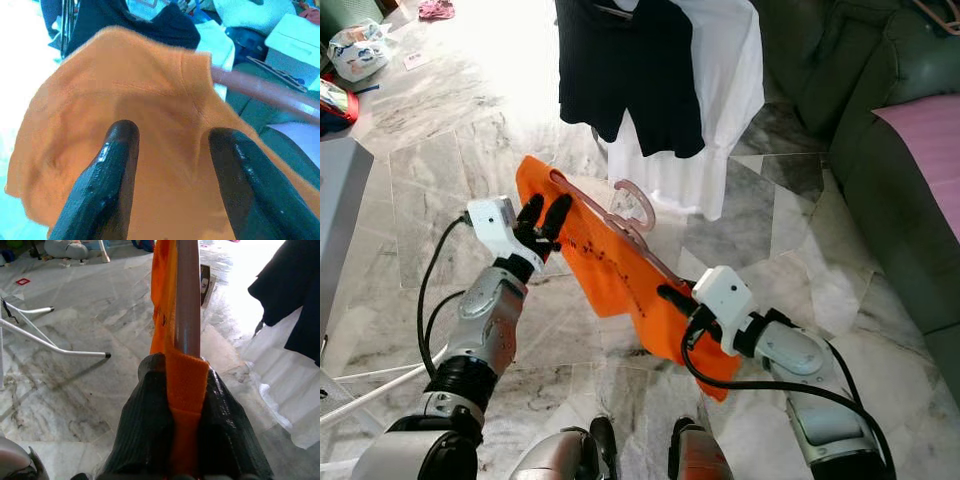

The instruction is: Hang hanger

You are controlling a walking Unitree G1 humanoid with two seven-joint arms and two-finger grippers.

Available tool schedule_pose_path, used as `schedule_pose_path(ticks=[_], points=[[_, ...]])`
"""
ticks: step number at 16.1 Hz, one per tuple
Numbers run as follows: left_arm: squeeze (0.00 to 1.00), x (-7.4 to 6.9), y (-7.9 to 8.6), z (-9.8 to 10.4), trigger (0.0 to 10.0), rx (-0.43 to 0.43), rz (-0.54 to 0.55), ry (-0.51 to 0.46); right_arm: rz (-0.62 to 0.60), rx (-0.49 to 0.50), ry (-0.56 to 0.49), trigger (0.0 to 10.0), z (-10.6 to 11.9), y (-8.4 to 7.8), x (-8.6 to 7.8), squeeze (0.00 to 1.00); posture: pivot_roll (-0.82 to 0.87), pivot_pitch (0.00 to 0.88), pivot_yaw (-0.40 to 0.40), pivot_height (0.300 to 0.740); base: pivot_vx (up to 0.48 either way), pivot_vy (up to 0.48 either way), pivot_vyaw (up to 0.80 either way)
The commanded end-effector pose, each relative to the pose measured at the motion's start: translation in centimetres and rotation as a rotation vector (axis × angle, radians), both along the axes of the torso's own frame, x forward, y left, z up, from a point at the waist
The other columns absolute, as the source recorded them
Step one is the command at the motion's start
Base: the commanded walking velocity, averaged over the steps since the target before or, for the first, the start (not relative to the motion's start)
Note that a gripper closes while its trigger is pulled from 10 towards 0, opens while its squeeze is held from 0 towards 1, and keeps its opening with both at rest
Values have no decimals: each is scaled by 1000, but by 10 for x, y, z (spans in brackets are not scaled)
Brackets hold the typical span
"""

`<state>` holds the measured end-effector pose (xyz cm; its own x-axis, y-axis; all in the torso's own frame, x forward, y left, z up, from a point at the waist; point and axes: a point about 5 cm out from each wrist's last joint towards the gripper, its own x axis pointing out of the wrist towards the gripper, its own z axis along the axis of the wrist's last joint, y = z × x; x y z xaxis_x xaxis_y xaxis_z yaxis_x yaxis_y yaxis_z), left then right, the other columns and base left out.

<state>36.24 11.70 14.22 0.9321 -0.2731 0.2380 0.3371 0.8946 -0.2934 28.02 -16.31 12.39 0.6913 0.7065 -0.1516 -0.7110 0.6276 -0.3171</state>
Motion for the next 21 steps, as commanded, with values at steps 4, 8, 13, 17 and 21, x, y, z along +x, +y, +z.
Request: schedule_pose_path(ticks=[4,8,13,17,21], points=[[0,3,1,15,10000,-49,-27,-36,38,-14,7,10000,-5,6,-2,0,-112,256,89,740,0,0,0],[0,5,4,20,10000,-60,0,-43,33,-15,17,10000,-8,5,-5,0,-120,257,95,740,0,0,0],[0,0,12,-2,10000,138,-36,-12,19,-52,17,10000,-11,0,-6,0,-121,258,99,740,0,0,0],[937,0,24,0,10000,140,-77,-24,-35,-94,-21,10000,-11,-6,-2,0,-117,264,97,740,0,0,0],[1000,0,23,-4,10000,164,-123,-16,-122,-178,-121,10000,-5,-10,11,0,-112,265,91,740,0,0,0]])
